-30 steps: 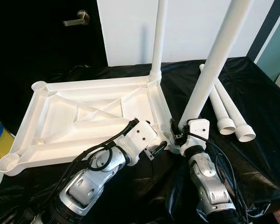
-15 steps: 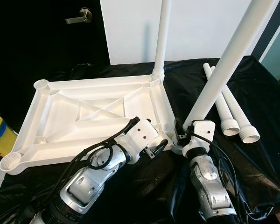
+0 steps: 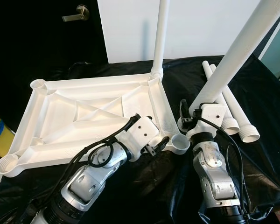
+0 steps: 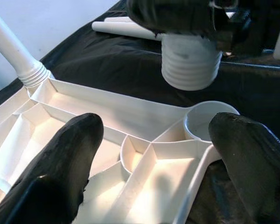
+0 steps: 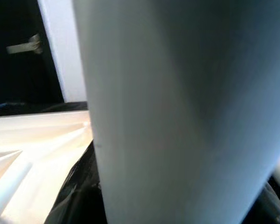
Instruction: Building children table
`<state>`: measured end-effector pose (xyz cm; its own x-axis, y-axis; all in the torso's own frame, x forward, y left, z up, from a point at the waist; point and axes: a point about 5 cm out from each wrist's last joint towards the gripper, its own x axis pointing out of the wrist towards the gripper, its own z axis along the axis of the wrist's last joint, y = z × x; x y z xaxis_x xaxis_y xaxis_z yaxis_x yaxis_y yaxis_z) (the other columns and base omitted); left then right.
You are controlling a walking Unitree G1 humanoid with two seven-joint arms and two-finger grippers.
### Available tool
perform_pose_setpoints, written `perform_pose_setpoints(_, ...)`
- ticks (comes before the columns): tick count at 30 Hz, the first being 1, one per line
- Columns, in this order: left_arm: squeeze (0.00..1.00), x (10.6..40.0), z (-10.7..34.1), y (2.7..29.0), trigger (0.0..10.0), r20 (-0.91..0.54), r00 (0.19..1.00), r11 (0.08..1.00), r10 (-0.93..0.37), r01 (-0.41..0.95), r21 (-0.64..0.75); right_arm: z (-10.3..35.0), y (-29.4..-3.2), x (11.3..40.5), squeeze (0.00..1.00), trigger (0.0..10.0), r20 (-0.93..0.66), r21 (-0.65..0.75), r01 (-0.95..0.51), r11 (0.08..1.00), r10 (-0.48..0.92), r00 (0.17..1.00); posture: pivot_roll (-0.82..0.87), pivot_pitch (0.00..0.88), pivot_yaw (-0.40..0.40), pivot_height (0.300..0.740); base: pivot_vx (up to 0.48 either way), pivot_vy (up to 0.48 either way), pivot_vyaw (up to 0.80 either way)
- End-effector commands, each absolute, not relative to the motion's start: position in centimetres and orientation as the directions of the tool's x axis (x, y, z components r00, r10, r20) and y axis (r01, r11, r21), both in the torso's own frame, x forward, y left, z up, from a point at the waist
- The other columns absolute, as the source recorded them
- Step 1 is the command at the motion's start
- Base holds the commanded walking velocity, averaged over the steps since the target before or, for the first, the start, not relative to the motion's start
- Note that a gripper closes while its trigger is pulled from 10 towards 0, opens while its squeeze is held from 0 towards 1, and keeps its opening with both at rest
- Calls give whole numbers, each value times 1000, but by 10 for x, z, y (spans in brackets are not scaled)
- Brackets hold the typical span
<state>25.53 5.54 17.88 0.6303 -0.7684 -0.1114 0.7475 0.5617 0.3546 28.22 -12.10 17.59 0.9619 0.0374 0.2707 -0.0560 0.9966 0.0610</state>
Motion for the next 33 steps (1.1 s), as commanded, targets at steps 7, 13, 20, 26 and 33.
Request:
perform_pose_setpoints(7,933,262,195,61,10000,-70,520,497,-851,842,208,181,-140,297,0,10000,191,-1,-284,959,279,941,-25,55,-1,740,0,0,0)
perform_pose_setpoints(13,1000,262,216,58,10000,-5,416,405,-909,889,214,180,-156,302,0,10000,60,-144,-529,836,541,839,-25,49,-8,740,0,0,0)
perform_pose_setpoints(20,0,260,236,49,10000,50,300,303,-953,922,241,182,-156,297,0,10000,-57,-189,-726,661,730,681,-22,36,-22,740,0,0,0)
perform_pose_setpoints(26,0,251,251,43,10000,99,158,176,-982,962,210,181,-152,290,0,10000,-169,-197,-853,483,840,515,-21,33,-28,740,0,0,0)
perform_pose_setpoints(33,0,246,260,40,10000,146,70,96,-987,979,178,181,-147,284,0,10000,-215,-186,-911,367,890,402,-22,30,-31,740,0,0,0)
